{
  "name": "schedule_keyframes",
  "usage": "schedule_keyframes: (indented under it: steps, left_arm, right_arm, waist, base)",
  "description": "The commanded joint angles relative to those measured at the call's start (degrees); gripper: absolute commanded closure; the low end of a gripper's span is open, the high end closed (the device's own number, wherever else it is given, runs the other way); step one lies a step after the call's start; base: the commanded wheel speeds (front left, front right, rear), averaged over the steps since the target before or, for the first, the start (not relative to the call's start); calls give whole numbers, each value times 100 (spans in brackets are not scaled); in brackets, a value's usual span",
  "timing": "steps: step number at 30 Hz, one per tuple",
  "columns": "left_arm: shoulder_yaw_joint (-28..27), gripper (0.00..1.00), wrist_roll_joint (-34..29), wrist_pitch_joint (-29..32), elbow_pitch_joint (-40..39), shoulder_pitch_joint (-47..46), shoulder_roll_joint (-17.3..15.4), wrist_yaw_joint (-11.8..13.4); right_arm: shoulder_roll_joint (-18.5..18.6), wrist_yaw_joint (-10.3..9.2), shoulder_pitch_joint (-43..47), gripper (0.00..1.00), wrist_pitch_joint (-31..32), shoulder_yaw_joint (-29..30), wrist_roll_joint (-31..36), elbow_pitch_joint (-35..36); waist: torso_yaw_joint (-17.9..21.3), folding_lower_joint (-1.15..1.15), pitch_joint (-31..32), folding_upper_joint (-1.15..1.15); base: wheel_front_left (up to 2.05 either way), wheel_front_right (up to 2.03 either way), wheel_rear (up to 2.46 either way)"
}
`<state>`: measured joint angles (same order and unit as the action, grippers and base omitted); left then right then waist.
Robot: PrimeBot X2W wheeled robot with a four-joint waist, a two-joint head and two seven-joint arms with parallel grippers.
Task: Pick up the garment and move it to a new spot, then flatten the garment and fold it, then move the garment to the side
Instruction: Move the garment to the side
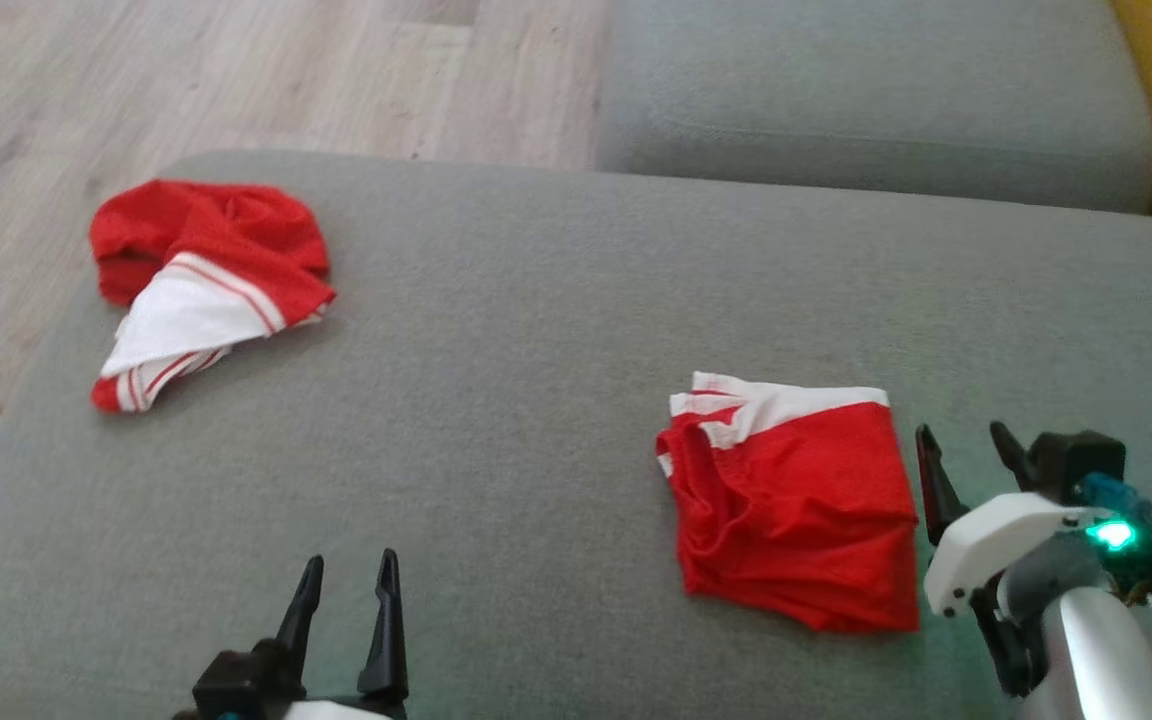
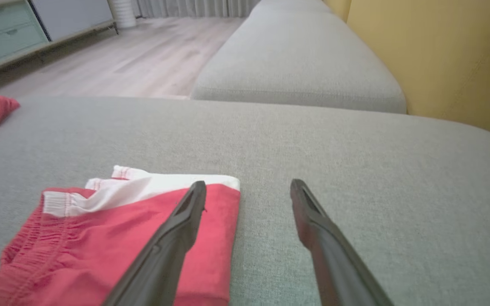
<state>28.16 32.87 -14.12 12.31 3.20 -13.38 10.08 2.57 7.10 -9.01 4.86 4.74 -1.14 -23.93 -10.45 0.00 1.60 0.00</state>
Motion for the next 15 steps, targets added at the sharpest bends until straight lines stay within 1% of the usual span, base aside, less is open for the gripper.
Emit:
schedule_keyframes:
  steps: [1,6,11,12,13,14,15]
  left_arm:
    - [-148,0,-12,-21,-134,-340,7,13]
    - [-136,0,-24,-39,-79,-361,59,-4]
    - [-164,0,-48,-58,-41,-406,108,-24]
    - [-176,0,-52,-61,-37,-411,114,-26]
    - [-189,0,-57,-64,-35,-415,118,-28]
    - [-203,0,-62,-67,-36,-418,121,-30]
    - [-213,0,-69,-69,-36,-425,125,-34]
  right_arm:
    - [31,39,-267,0,56,-79,67,57]
    - [31,39,-399,0,306,44,191,-449]
    - [31,39,-480,0,491,25,72,-854]
    - [31,39,-507,7,530,-8,21,-921]
    - [31,39,-539,38,563,-43,-37,-981]
    - [31,39,-576,53,595,-83,-84,-1038]
    - [31,39,-616,64,613,-124,-112,-1090]
  waist:
    - [-149,0,-115,0]
    - [-362,0,-278,0]
    - [-444,0,-444,0]
    - [-437,0,-474,0]
    - [-423,0,-505,0]
    - [-402,0,-539,0]
    - [-379,0,-570,0]
  base:
    - [0,0,0]
    - [0,0,0]
    - [0,0,0]
    - [0,0,0]
    - [0,0,0]
    - [0,0,0]
    - [0,0,0]
